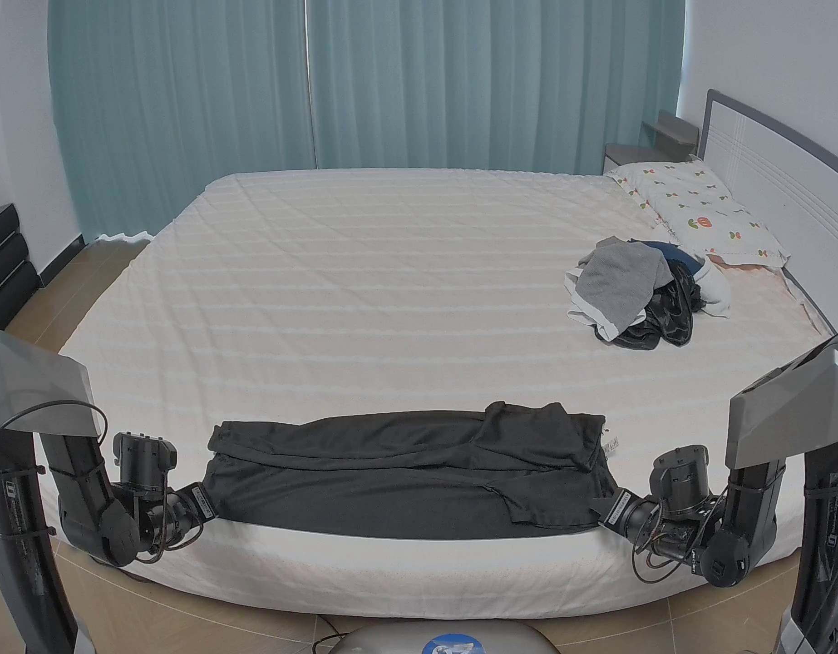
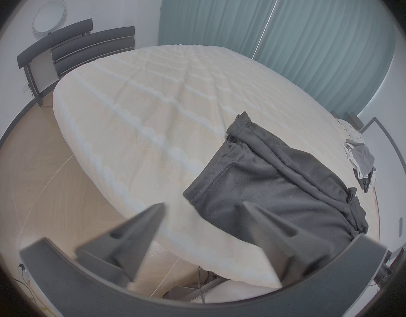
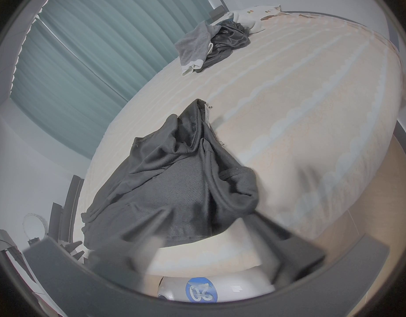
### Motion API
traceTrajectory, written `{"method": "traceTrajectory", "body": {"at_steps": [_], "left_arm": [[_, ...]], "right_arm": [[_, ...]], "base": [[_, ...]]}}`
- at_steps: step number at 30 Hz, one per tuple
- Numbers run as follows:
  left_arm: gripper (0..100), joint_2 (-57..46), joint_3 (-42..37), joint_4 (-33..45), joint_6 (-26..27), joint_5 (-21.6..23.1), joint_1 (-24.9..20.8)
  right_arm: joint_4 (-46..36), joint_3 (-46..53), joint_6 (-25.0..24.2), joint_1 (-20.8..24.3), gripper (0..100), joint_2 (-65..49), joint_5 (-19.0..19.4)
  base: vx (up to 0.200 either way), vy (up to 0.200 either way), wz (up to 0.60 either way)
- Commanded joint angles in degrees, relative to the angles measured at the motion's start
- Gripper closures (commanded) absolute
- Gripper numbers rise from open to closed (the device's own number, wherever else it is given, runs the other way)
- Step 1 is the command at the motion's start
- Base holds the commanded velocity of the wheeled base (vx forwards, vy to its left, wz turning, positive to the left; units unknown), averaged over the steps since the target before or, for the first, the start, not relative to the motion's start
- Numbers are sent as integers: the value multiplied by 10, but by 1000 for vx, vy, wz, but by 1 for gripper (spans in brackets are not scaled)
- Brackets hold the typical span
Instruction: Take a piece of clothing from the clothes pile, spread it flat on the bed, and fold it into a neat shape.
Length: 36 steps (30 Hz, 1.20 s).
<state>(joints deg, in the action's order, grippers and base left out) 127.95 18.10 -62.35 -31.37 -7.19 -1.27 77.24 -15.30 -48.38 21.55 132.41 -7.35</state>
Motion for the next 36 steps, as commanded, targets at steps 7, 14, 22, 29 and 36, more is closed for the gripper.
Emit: {"method": "traceTrajectory", "body": {"at_steps": [7,14,22,29,36], "left_arm": [[0,-60,26,-1,-6,18,48],[0,-75,132,87,-53,21,39],[0,-72,277,306,-136,67,18],[0,2,297,273,-142,64,8],[0,14,316,274,-142,64,2]], "right_arm": [[-1,33,8,-12,0,-86,1],[1,25,7,-31,0,-78,6],[1,26,3,-28,0,-67,9],[13,26,3,-25,0,-50,8],[41,33,5,-21,0,-37,8]], "base": [[0,0,0],[0,0,0],[0,0,0],[0,0,0],[0,0,0]]}}
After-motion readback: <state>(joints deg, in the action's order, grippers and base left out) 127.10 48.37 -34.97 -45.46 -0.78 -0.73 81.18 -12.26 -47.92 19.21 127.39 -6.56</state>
